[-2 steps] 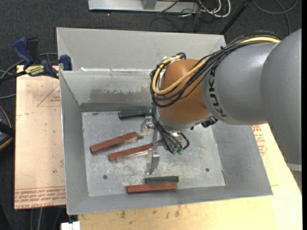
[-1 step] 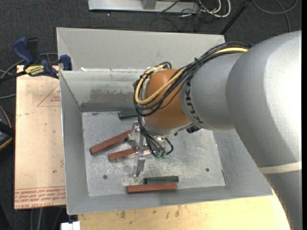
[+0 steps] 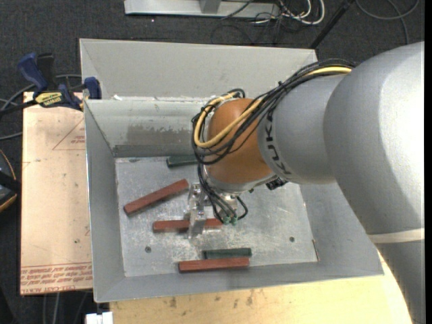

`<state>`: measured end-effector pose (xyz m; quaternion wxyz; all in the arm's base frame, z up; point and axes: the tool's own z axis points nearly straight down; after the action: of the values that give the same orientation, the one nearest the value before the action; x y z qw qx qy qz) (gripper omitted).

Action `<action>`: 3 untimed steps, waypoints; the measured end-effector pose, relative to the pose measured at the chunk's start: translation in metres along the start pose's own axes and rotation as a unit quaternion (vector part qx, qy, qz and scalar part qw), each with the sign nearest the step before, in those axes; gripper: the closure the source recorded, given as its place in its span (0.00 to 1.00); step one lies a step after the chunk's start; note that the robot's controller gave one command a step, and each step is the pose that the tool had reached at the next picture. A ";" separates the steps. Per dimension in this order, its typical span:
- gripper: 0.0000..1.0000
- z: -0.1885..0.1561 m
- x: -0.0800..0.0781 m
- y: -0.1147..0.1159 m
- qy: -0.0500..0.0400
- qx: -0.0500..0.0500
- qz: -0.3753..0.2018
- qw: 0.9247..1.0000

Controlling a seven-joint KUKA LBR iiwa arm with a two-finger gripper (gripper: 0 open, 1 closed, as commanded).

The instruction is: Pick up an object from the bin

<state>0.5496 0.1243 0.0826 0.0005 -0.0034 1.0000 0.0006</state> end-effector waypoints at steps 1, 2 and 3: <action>1.00 0.000 0.000 0.000 0.000 0.000 0.000 1.000; 1.00 -0.003 0.001 0.000 0.002 0.000 0.000 1.000; 1.00 -0.022 0.003 -0.001 0.006 0.001 0.000 1.000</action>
Offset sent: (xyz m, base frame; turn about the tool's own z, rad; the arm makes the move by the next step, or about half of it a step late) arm -0.0002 0.0000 0.0831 0.0000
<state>0.5462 0.1236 0.1047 -0.0055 -0.0033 1.0000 -0.0006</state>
